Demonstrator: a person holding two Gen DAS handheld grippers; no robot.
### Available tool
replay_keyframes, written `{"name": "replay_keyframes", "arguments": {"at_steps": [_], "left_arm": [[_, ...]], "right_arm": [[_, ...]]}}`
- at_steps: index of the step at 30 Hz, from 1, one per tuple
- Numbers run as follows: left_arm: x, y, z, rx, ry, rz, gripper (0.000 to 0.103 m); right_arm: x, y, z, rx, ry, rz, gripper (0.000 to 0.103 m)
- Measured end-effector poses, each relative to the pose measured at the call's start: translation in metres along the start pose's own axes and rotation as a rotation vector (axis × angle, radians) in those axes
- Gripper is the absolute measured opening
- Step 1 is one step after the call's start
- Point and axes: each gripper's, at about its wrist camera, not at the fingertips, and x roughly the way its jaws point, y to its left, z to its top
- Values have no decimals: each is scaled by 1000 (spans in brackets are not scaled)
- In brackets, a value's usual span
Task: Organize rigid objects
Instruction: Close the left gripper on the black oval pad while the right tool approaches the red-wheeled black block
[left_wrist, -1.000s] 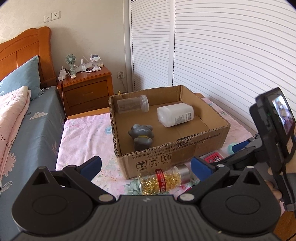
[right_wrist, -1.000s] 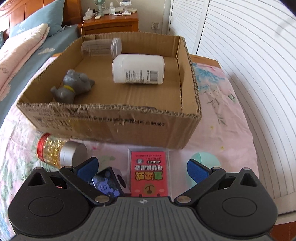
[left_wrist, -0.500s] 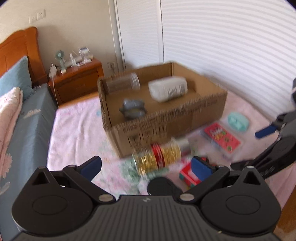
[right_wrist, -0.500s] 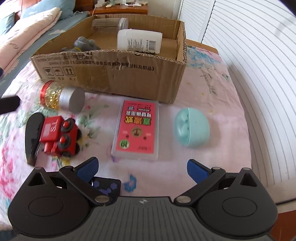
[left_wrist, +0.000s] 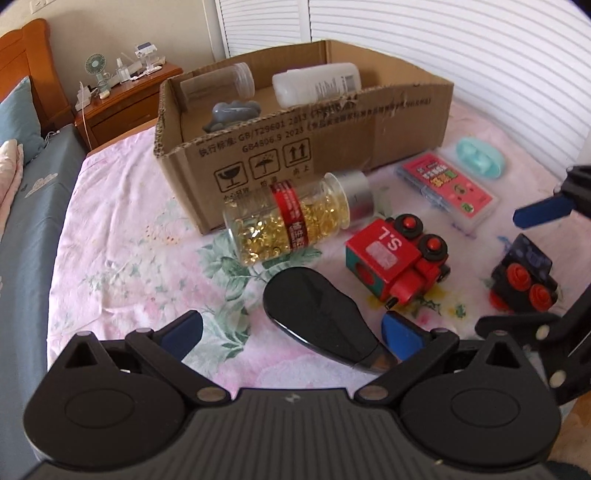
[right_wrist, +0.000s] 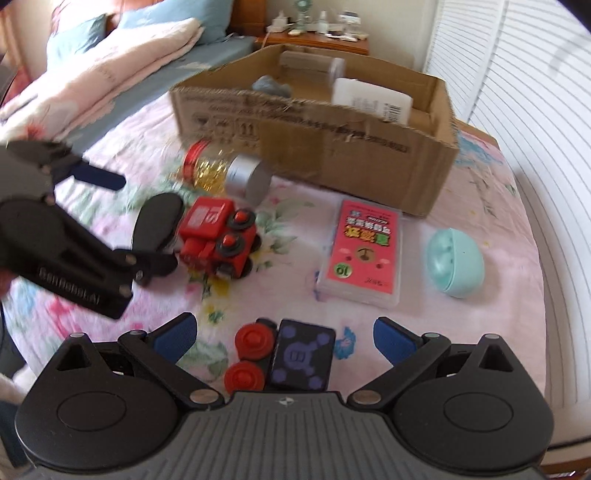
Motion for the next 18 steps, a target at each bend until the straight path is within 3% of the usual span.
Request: {"name": "replay_keyframes", "arguments": {"at_steps": [5,10,18], "left_arm": [[-5,6,-5,4,8,14,102],[-14,17,-14,16,19,90,102],[-16,53,-20,-93,46,172,102]], "right_arm": [[0,1,-5,-14,-2,-18,103],[-2,-7,-11,19,-4,-17,103],[-7,-27,-25,98,13,-27,103]]}}
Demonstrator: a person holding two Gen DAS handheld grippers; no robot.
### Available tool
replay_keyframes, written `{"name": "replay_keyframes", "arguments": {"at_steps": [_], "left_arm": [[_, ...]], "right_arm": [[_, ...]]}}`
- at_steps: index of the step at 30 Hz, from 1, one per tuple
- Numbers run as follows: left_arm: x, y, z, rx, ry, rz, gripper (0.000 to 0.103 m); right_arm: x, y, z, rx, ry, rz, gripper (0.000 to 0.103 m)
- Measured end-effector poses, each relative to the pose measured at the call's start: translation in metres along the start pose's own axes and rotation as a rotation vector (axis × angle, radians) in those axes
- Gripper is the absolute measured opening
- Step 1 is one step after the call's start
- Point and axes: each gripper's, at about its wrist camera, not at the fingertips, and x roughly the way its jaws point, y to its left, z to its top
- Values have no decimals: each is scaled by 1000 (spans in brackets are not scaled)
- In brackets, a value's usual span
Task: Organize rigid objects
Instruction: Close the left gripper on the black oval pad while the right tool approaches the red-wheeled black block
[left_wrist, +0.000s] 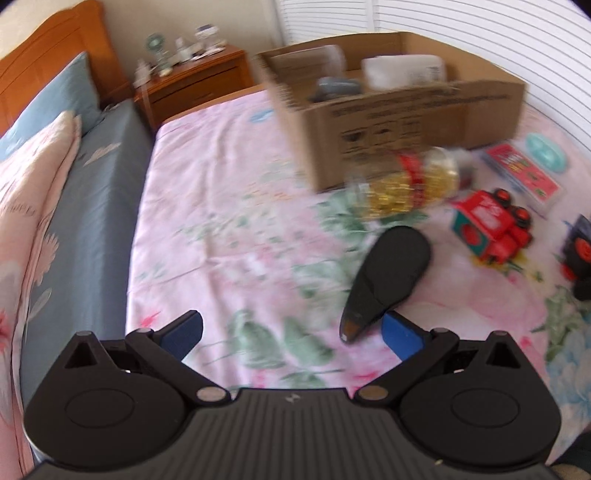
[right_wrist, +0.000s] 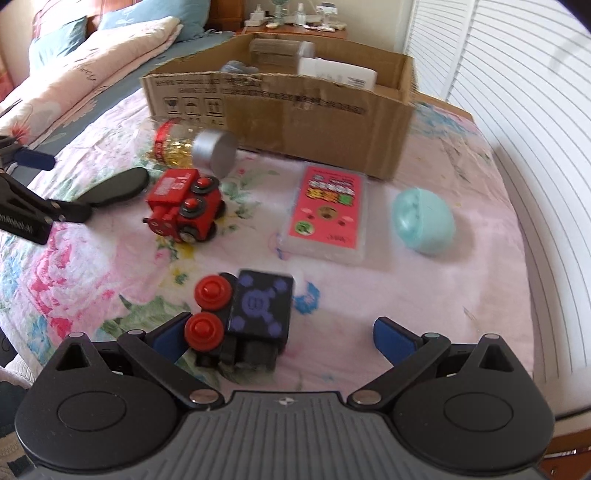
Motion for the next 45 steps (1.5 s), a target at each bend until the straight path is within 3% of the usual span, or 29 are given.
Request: {"name": "replay_keyframes", "arguments": {"at_steps": [5,9,14,19,29,38,45], "left_arm": [[8,17,4,-95,16,34,102],[9,17,6,-112,28,33,102],[-4,3,6,-107,38,-39,102],[-9,-6,8,-188,58,-141,102],[-15,-10,14,-307,57,-69,102],[8,-35,15,-421,76,-22,102],[17,-46,22,-417,51,50,101]], "right_arm": [[-6,-17,-8,40,7,-63,103],[-6,-31,-10,117,10,-112,103],[-6,-30,-12,102,-5,-110,103],[-6,-28,-12,91,-20,-75,103],[-6,-30,-21,45,-100,-23,103],[-7,-33,-27,9,-146,4,103],[-7,-36,-29,-20,-160,29,103]]}}
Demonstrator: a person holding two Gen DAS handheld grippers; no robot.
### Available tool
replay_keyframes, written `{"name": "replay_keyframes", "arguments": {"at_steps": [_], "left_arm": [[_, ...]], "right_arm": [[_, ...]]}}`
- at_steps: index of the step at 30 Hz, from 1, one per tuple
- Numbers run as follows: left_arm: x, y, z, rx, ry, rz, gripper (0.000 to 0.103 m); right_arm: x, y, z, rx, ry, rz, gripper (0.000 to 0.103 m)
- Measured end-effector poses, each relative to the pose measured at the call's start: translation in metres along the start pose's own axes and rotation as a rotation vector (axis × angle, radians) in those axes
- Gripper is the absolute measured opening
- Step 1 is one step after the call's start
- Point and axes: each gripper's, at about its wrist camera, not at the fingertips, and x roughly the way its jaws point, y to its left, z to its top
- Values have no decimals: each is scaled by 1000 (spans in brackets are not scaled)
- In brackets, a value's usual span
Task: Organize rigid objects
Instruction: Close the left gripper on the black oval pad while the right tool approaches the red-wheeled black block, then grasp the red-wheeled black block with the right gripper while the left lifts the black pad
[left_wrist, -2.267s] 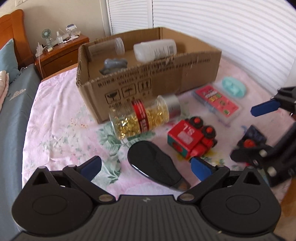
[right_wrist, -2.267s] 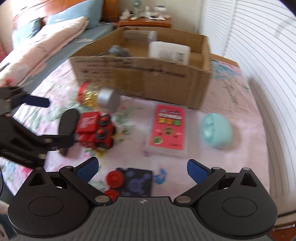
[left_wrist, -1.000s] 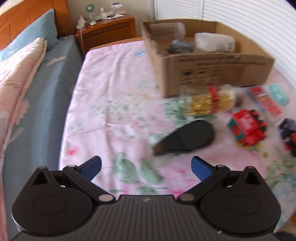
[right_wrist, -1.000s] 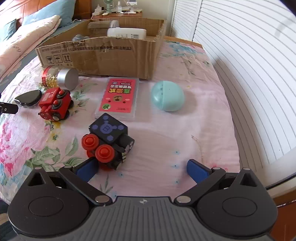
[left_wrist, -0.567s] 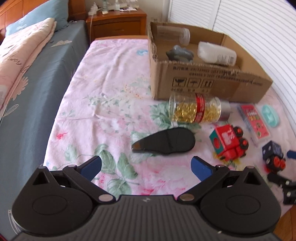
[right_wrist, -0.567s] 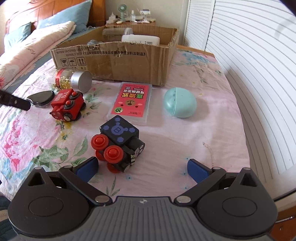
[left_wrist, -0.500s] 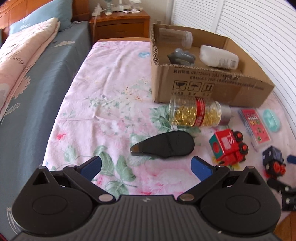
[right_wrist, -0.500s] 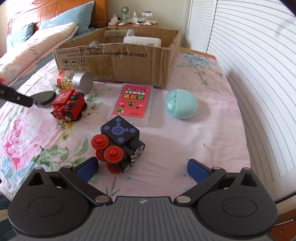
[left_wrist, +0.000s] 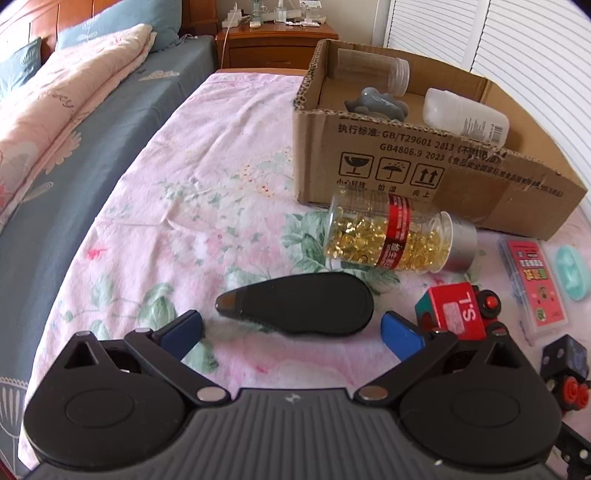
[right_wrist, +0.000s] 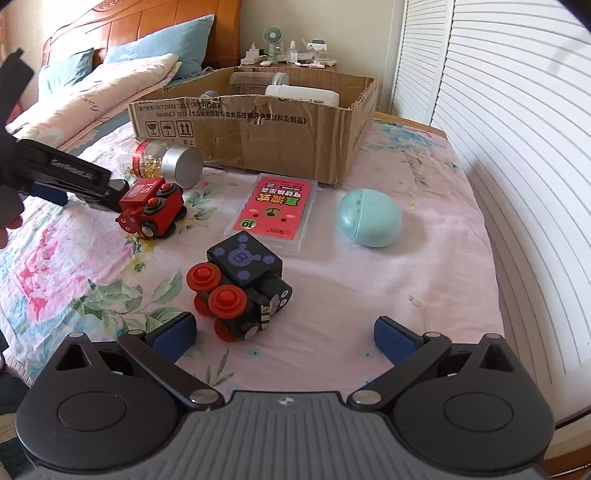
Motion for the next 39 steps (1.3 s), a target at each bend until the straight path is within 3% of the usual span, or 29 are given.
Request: {"name": "replay_keyframes", "arguments": {"at_steps": [12,24,32,36,39], "left_arm": [[-1,-4,1,30,-51,-17,92],[-2,1,-1,60,-60,-46,91],[-2,1,-2,65,-63,-50,91],[-3,3,-2,68,-62,-60,89],[-4,3,-2,87,-55,-72,89]], "right_arm": [[8,8,9,-56,6,51,103],[12,41,24,-220,70,226,103],[14,38,34,-253,64,195,81],[14,35,39,-257,69,200,59],[13,37,40,-266,73,168,56]]}}
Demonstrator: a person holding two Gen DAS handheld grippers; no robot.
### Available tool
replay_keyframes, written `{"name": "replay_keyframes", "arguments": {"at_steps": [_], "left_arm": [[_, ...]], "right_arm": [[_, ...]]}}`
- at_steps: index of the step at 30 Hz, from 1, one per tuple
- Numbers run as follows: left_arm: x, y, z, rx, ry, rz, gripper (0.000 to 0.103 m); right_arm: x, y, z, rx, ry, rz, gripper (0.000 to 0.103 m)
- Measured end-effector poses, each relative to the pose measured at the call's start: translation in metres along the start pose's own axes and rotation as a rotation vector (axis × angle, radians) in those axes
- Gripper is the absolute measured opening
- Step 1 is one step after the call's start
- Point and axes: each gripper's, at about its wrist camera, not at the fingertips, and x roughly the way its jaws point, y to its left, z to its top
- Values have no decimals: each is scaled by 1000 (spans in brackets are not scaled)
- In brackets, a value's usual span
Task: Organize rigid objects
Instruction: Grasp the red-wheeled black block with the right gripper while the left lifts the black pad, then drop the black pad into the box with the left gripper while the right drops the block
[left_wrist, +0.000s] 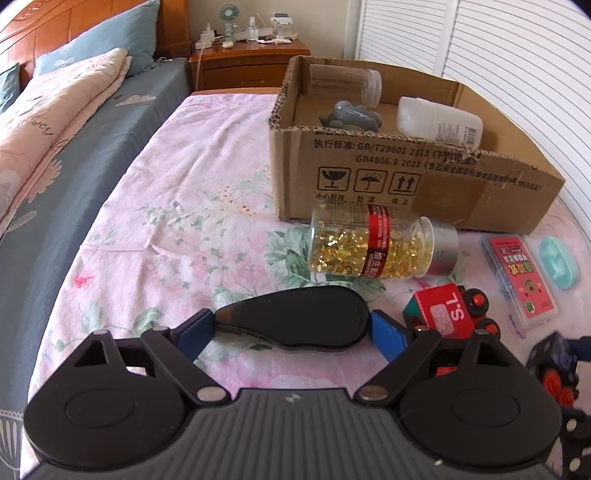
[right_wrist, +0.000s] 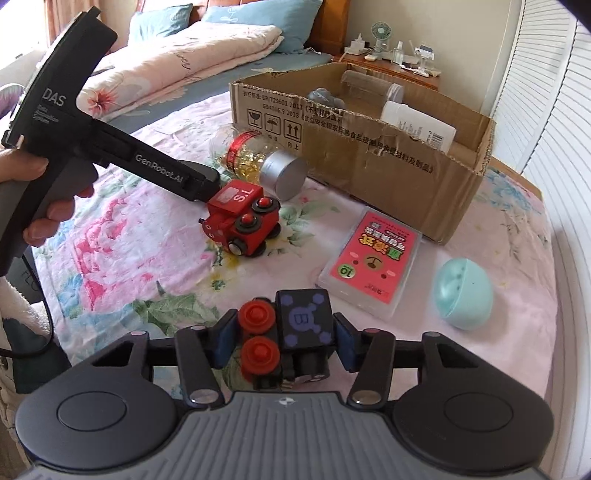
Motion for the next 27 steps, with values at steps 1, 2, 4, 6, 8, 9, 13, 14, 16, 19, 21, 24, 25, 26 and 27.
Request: {"name": "replay_keyframes", "arguments": {"at_steps": [1,2,4,6,8,9,13,14,16,19,21,24,25,26,27], "left_arm": [[0,-1,1,12,4,-10,89],[0,-1,1,24,8,-21,89],[-1,-2,2,52,13,-40,89],[-4,-3,2,86,10,-47,89],[-7,-3,3,116,10,-57,89],[-10,-3,4,127,10,-64,89],[-21,0,10,160,7,-84,89],[-24,1,13,169,8,-88,89],[-31,0,18,190,8,-103,89],[-42,-2,27,224,-2,-122,89],[-49,-4,35,245,-20,-132,89],[-57,-7,49,275,-48,-147,89],[-59,-8,54,282,-58,-153,89],[-60,-10,59,287,-67,-157,89],[-62,-11,64,290,-75,-162,89]], "right_arm": [[-1,0,0,-1,2,-4,56],[-1,0,0,3,3,-5,55],[-4,-1,0,11,5,-4,55],[-6,-3,1,15,7,-14,55],[-9,-4,2,24,6,-18,55],[-11,-6,2,32,2,-16,55],[-19,-11,6,58,-15,-6,55],[-22,-11,8,59,-20,-9,55],[-26,-13,12,64,-31,-13,55],[-34,-18,20,72,-59,-22,55],[-40,-22,28,77,-87,-33,55],[-50,-31,40,88,-130,-47,55],[-53,-34,45,92,-144,-53,55],[-55,-37,50,97,-157,-59,55],[-57,-41,56,102,-170,-66,55]]}}
